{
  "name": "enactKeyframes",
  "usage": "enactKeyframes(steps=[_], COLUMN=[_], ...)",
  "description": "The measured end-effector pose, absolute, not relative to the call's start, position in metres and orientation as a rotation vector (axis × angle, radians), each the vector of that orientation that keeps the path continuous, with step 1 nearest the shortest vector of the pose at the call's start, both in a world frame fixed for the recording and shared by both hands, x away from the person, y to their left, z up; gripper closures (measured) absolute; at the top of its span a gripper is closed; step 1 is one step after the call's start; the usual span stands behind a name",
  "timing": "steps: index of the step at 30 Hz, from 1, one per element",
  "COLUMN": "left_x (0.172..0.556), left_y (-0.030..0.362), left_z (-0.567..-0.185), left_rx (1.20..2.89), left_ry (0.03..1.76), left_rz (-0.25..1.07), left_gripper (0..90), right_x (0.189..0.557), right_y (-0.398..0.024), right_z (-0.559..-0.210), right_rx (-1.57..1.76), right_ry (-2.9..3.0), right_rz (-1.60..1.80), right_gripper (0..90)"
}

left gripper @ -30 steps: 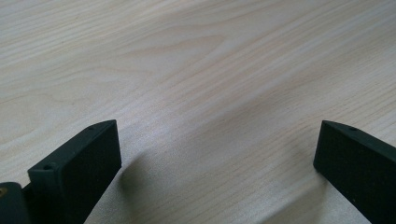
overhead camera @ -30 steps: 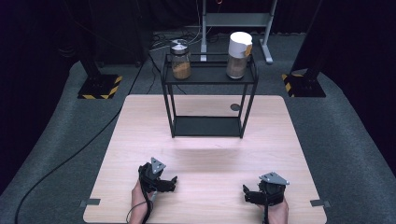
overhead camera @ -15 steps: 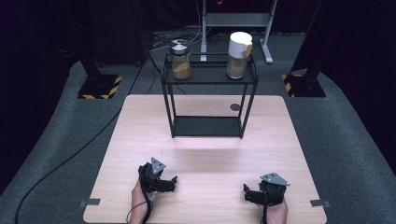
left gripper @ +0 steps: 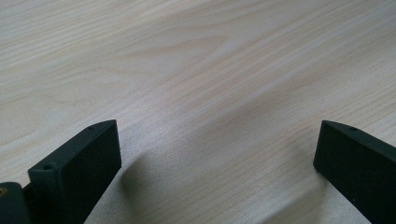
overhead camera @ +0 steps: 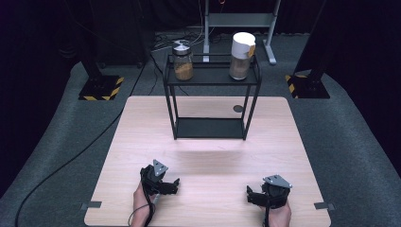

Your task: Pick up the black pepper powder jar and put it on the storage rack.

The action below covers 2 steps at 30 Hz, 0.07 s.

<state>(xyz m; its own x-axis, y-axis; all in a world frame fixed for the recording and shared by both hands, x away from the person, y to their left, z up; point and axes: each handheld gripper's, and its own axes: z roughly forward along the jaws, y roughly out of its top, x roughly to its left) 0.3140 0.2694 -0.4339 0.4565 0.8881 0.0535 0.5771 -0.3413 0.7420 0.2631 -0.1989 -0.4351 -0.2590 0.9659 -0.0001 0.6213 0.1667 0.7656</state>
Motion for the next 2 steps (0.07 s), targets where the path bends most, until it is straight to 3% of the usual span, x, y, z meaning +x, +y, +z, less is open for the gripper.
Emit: enactKeyframes(steps=[2], left_x=[0.3141], left_y=[0.2695], left_z=[-0.4338], left_rx=[2.049], left_ry=[1.219], left_rz=[0.606], left_gripper=[0.1], right_x=[0.2623], right_y=[-0.1995], right_z=[-0.4355], right_rx=[1.491], right_ry=[1.951], right_rz=[0.915], right_gripper=[0.0])
